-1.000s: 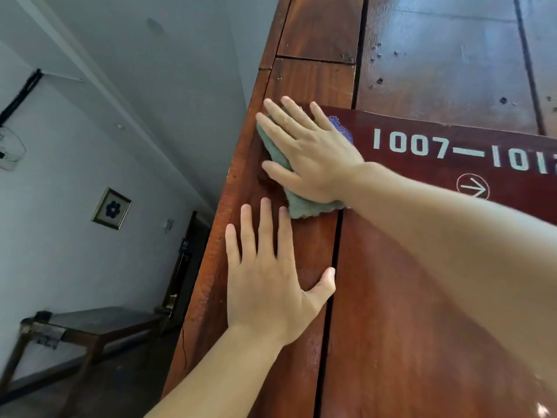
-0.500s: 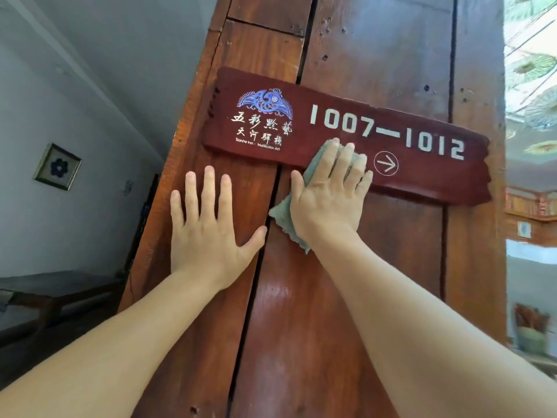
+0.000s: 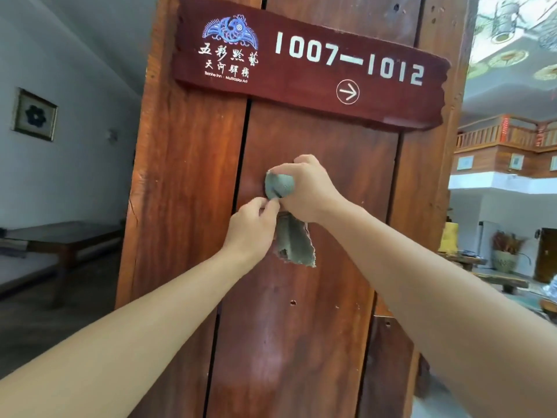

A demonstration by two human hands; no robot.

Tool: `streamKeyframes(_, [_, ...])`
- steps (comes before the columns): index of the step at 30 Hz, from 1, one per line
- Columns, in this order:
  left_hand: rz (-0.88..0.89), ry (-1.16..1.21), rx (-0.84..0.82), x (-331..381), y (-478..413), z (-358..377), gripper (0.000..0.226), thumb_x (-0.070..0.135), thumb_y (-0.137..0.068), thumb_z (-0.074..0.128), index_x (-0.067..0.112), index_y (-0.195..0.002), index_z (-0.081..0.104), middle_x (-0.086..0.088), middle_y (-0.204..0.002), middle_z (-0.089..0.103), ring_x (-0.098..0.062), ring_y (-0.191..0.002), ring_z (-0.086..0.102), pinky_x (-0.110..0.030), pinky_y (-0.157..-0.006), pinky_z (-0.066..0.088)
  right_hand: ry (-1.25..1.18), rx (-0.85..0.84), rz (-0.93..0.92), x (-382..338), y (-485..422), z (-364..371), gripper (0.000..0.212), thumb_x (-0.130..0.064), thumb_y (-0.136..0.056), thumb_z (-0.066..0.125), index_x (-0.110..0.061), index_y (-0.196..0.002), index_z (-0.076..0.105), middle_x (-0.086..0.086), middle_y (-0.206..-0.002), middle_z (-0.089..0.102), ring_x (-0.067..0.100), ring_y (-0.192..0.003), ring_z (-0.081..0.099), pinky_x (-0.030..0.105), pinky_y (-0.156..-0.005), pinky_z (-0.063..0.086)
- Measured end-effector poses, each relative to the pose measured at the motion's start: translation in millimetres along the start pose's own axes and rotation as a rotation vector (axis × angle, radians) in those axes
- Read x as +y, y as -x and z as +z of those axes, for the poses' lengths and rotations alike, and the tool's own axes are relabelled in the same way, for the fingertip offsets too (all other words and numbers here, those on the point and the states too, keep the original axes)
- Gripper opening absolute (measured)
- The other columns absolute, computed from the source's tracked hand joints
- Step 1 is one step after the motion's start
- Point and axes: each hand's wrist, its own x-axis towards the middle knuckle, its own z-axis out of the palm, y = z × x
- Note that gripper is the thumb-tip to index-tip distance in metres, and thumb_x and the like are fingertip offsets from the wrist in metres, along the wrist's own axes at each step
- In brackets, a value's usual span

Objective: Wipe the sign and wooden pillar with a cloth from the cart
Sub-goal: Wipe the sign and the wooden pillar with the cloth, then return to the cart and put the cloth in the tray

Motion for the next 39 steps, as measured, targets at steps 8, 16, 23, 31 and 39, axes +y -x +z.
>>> streamKeyframes(8, [-0.398, 0.434, -0.513, -32.9, 41.0, -13.8, 0.045, 0.04, -0.085, 0.073, 0.015, -0.123, 0.069, -0.009, -0.119, 0.074, -0.029, -0.112, 0.07, -0.046, -0.098, 0.055, -0.544, -0.101, 0.233, 19.5, 76.6, 18.1, 0.054, -0.026, -0.074, 0.086, -0.033, -0.124, 0.068, -0.005, -0.129, 0.06, 0.017, -0.116, 0.059, 0.034, -0.085, 0.055])
streamKeyframes(16, [-0.651, 0.268, -0.57, -114.0, 135.0, -39.4, 0.05, -0.006, -0.076, 0.054, 0.001, -0.124, 0.063, -0.023, -0.122, 0.069, -0.036, -0.111, 0.068, -0.048, -0.095, 0.055, -1.067, -0.519, 0.499, 54.3, 157.7, 111.0, 0.056, -0.012, -0.078, 0.083, -0.019, -0.13, 0.063, 0.006, -0.106, 0.078, 0.02, -0.093, 0.075, 0.036, -0.084, 0.062])
streamKeyframes(23, [-1.007, 0.534, -0.256, -189.2, 248.6, -100.0, 0.034, 0.023, -0.088, 0.055, 0.016, -0.112, 0.077, -0.007, -0.116, 0.075, -0.022, -0.1, 0.074, -0.035, -0.079, 0.06, -1.341, -1.047, 0.508, 50.9, 228.3, 213.0, 0.03, -0.002, -0.088, 0.069, 0.001, -0.118, 0.07, 0.023, -0.12, 0.072, 0.036, -0.105, 0.071, 0.038, -0.083, 0.06])
streamKeyframes(31, [-1.151, 0.576, 0.427, -197.7, 397.3, -181.0, 0.039, 0.028, -0.082, 0.072, 0.013, -0.118, 0.074, -0.01, -0.111, 0.077, -0.022, -0.089, 0.076, -0.034, -0.068, 0.062, -1.419, -1.371, 0.613, -68.2, 316.0, 314.1, 0.031, -0.01, -0.092, 0.067, -0.009, -0.123, 0.07, 0.01, -0.117, 0.075, 0.021, -0.096, 0.071, 0.026, -0.074, 0.057])
streamKeyframes(39, [-1.137, 0.416, 0.933, -146.3, 523.9, -265.3, 0.034, 0.001, -0.087, 0.067, 0.002, -0.121, 0.067, -0.016, -0.115, 0.072, -0.021, -0.078, 0.074, -0.033, -0.071, 0.063, -1.407, -1.621, 0.547, -212.8, 391.8, 336.2, 0.023, 0.002, -0.089, 0.065, -0.008, -0.109, 0.072, 0.013, -0.098, 0.073, 0.023, -0.077, 0.07, 0.032, -0.07, 0.057])
